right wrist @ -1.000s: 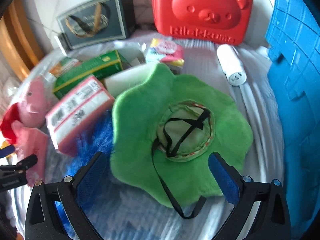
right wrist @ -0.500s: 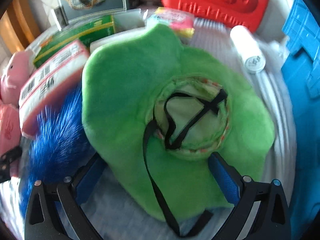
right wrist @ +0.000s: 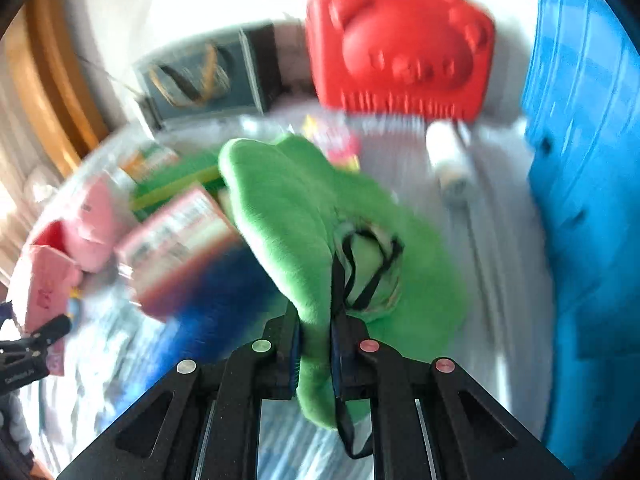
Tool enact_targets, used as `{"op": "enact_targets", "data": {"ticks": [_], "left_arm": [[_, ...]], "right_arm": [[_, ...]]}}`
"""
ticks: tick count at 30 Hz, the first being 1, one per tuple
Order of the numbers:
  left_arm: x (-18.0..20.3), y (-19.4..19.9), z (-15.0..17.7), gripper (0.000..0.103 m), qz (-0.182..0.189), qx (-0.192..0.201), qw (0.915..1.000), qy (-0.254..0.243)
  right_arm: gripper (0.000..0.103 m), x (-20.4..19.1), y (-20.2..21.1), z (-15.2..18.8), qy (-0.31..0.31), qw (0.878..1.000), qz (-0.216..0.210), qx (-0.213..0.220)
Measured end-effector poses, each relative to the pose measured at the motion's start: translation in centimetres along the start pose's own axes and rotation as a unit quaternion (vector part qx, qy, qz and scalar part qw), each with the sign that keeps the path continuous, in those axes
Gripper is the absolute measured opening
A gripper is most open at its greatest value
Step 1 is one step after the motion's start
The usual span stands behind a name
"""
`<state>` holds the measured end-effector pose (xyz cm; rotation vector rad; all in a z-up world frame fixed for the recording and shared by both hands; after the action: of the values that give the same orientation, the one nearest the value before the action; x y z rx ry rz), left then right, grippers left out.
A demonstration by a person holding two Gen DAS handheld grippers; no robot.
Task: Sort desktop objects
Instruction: 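Lift the tissue pack with the left tool while the right tool carries the green hat into the blue crate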
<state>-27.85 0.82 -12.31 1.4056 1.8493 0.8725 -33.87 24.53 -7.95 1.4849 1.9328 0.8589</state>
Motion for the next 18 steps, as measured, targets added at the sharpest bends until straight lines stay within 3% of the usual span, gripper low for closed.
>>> {"op": "enact_targets", "data": {"ticks": [5, 11, 14, 18], "left_arm": [[0.4, 5.5, -1.4, 0.09, 0.02, 0.067, 0.9975, -0.007], [0.8, 11.6, -2.2, 0.09, 0.066, 0.129, 0.9888, -0.034], [1.7, 14.3, -3.1, 0.09, 0.097, 0.157, 0.9814, -0.052], [4.2, 18.9, -4.7, 0.09, 0.134, 0.21, 0.9647, -0.085]], "right_arm": [[0.012, -2.0, 6.4, -2.4, 0.017, 0.998, 0.011, 0.065], [0.012, -4.8, 13.9, -3.7, 0.034, 0.991, 0.038, 0.124], [0.012, -5.2, 17.4, -4.3, 0.029, 0.986, 0.062, 0.15], [0.012, -4.1, 23.6, -5.4, 0.003, 0.973, 0.105, 0.204]]}}
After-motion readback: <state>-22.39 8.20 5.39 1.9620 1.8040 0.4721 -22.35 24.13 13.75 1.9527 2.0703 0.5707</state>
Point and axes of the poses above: each gripper's, at about its wrist camera, not at the fingertips, and y roughly against the way its jaws point, x to its right, z to its underside, the point moved 5 cm from there along -y, roughly the way its jaws point, and after that the axes turned 2 degrees about y, right-handed, at the moved point
